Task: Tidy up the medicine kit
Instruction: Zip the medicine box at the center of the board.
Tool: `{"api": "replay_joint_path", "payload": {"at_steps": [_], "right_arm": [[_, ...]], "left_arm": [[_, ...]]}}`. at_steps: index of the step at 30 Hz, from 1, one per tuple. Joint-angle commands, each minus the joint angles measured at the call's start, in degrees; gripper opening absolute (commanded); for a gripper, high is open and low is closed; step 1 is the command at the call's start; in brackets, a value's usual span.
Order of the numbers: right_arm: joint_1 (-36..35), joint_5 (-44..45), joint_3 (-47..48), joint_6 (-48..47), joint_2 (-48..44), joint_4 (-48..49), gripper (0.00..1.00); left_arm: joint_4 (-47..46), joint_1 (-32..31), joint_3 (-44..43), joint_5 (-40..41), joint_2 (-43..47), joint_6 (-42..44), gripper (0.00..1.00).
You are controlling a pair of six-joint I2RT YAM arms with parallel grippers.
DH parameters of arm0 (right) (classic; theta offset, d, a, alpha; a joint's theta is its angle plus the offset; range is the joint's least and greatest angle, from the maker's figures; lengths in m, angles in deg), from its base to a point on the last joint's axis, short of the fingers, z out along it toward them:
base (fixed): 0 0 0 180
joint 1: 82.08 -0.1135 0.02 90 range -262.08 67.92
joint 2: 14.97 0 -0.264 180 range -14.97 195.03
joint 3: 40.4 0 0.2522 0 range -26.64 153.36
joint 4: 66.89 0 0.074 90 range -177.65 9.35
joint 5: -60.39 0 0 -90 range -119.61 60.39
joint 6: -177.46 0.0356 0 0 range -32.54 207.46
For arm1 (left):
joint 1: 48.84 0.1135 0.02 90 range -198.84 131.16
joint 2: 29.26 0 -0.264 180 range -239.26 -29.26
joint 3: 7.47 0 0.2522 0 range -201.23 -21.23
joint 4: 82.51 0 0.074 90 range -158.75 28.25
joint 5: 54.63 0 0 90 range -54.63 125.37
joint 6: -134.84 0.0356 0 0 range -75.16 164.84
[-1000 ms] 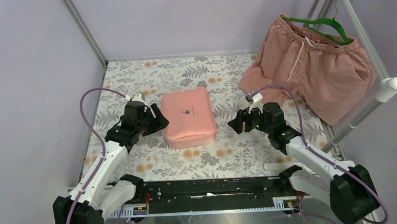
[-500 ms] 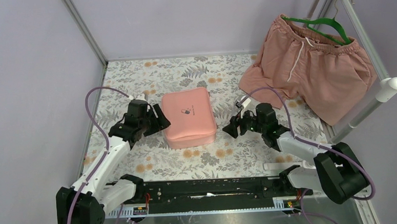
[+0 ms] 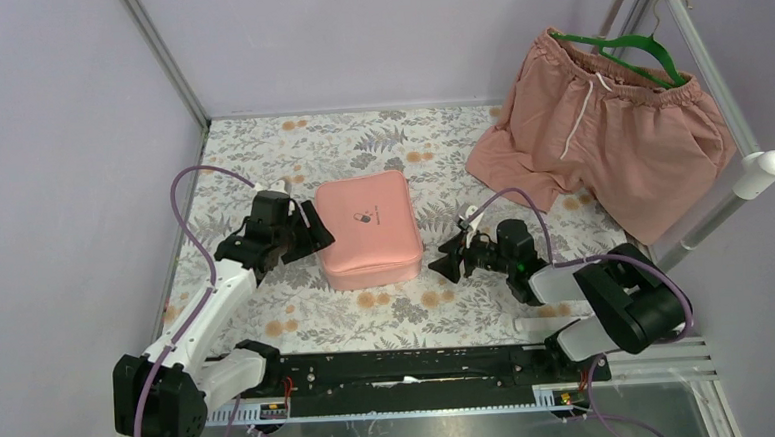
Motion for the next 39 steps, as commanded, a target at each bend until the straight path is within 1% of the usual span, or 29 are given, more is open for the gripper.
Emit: {"api": "replay_joint_path", "payload": {"at_steps": [1, 7, 10, 14, 19, 21, 24, 26, 31, 34, 39], "right_arm": [[-0.5, -2.8, 0.0, 0.4, 3.1, 12.9, 0.63], [-0.5, -3.7, 0.6, 1.1, 6.5, 17.5, 0.56], [-0.5, -4.8, 0.4, 2.6, 7.9, 19.4, 0.54], [-0.5, -6.1, 0.2, 2.3, 9.4, 20.8, 0.53], [-0.5, -6.5, 1.0, 1.7, 11.4, 21.5, 0.49], [-0.5, -6.1, 1.6, 0.1, 12.4, 21.9, 0.51], [-0.5, -4.2, 1.6, -1.3, 12.9, 23.1, 0.59], [-0.4, -3.3, 1.8, -2.2, 12.9, 23.4, 0.61], [-0.4, -2.7, 2.6, -5.3, 12.8, 23.2, 0.64], [-0.3, -4.5, 3.5, -6.2, 13.2, 22.6, 0.63], [0.1, -8.8, 5.5, -5.1, 15.2, 22.3, 0.55]], "left_arm": [[-4.1, 0.6, 0.0, -1.8, -0.4, 0.3, 0.73], [-5.2, 0.7, 1.1, -2.8, -1.1, -0.3, 0.72], [-5.7, 0.7, 1.8, -3.0, -1.2, -0.6, 0.71], [-6.0, 0.7, 2.2, -3.2, -1.9, -0.7, 0.70], [-6.3, 0.7, 2.2, -3.4, -2.8, -0.6, 0.69], [-6.3, 0.6, 2.1, -3.4, -3.0, -0.5, 0.69], [-6.4, 0.6, 2.1, -3.3, -3.1, -0.4, 0.68], [-6.3, 0.6, 2.1, -3.1, -3.1, -0.3, 0.68], [-6.4, 0.6, 2.2, -2.6, -3.5, -0.3, 0.68], [-6.6, 0.6, 2.2, -2.6, -3.9, -0.3, 0.68], [-6.7, 0.7, 2.0, -2.6, -4.4, -0.3, 0.68]]}}
